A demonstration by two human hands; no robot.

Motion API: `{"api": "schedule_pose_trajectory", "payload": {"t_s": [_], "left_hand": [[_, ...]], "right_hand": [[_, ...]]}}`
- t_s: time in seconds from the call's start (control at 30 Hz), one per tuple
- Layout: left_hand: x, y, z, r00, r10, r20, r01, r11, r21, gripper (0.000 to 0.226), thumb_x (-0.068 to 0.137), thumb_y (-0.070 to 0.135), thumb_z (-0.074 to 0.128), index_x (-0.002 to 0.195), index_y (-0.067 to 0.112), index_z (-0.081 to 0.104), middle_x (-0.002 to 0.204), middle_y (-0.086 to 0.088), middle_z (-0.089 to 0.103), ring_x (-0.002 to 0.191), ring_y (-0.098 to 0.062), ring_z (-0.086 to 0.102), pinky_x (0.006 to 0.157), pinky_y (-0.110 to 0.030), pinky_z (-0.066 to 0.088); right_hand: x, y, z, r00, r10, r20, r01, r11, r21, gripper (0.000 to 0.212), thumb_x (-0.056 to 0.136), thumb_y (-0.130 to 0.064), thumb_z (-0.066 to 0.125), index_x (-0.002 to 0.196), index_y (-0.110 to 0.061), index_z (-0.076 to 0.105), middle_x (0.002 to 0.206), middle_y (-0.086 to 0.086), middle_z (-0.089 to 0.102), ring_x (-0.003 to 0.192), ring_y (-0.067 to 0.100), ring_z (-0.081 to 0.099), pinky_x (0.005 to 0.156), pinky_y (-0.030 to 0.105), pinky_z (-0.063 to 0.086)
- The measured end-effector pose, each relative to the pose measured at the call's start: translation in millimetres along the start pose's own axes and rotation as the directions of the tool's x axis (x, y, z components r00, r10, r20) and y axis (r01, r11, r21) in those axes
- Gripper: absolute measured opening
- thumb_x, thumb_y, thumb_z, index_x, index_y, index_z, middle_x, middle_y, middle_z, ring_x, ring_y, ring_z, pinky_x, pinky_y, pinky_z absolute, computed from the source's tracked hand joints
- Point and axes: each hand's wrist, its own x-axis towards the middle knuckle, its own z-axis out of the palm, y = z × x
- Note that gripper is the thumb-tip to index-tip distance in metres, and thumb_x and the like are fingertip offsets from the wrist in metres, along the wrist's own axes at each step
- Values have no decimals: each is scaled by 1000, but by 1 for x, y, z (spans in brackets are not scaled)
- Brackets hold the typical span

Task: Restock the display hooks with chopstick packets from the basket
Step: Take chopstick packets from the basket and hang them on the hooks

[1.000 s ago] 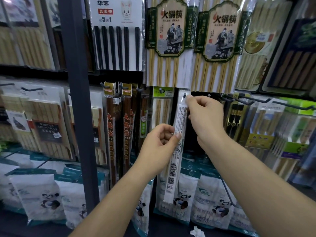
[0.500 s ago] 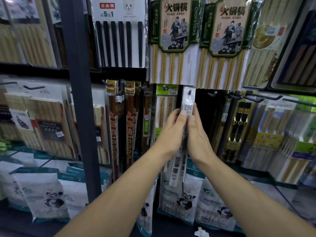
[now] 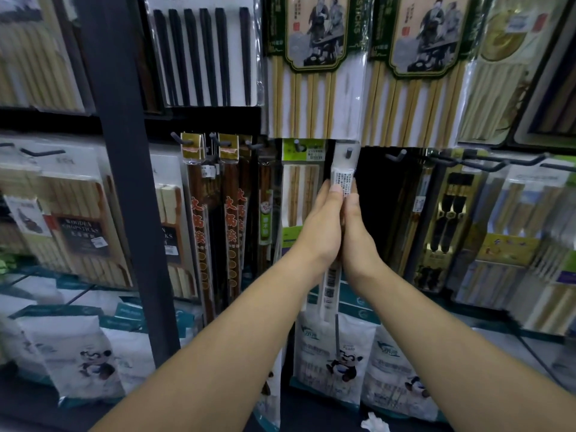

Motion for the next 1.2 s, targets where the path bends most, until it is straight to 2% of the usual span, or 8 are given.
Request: {"api": "schedule_pose_trajectory", "payload": {"t_s": [0.37,0.53,0.63,0.7,0.8,0.93,1.03,1.2], "left_hand": [[14,-14,-3,991,-81,111,100,979,-179,65,102,56,41,159,25,34,162,4,40,149,-10,34,127,-40,20],[-15,-4,-7,998,13,68,-12,1000,-17,45,110,39,37,153,27,43,134,25,57,113,19,54,93,-4,41],[-46,-10,-20,996,37,77,-47,990,132,26,109,29,45,129,44,54,99,49,61,97,34,51,75,7,38],[-69,-19,-34,999,39,38,-47,969,244,24,107,29,51,125,44,56,107,47,61,97,37,48,76,8,38],[-103,-39,-58,997,33,-67,-8,939,345,37,101,42,57,136,31,61,130,23,64,112,18,57,98,-11,48],[-143,-91,-82,974,-94,-208,171,902,397,13,98,42,56,106,43,67,98,16,74,95,-1,68,85,-23,54],[-186,-154,-102,929,-195,-313,341,780,526,11,103,28,57,103,36,66,91,12,71,86,-1,66,75,-20,52],[-278,-255,-131,751,-428,-502,652,367,663,37,100,33,58,130,12,56,124,-12,54,119,-36,54,98,-44,47]], "right_hand": [[12,9,-7,993,120,20,-121,991,61,66,103,-62,24,161,-28,24,165,-2,30,150,10,29,126,40,21],[-11,3,-11,998,27,58,-24,999,-44,74,95,-70,20,162,-38,10,168,-13,18,148,-2,22,120,24,23],[-38,8,-19,996,-8,94,26,980,-197,77,94,-74,18,161,-40,2,168,-22,5,151,-6,9,127,35,12],[-61,14,-28,993,27,115,12,945,-325,76,92,-79,19,158,-50,-3,163,-33,-2,150,-10,3,126,34,8],[-104,29,-37,992,90,85,-48,915,-401,68,95,-77,26,155,-56,6,161,-36,7,149,-6,11,121,32,16],[-163,63,-43,983,180,-27,-174,889,-424,33,98,-56,46,131,-51,47,137,-26,49,117,-12,49,94,16,41],[-215,105,-49,953,298,-50,-286,837,-466,11,101,-31,58,101,-41,62,97,-15,65,86,-3,60,67,9,45],[-299,195,-61,802,593,67,-401,619,-676,17,96,-16,66,83,-27,64,79,-6,68,73,7,62,69,25,48]]}}
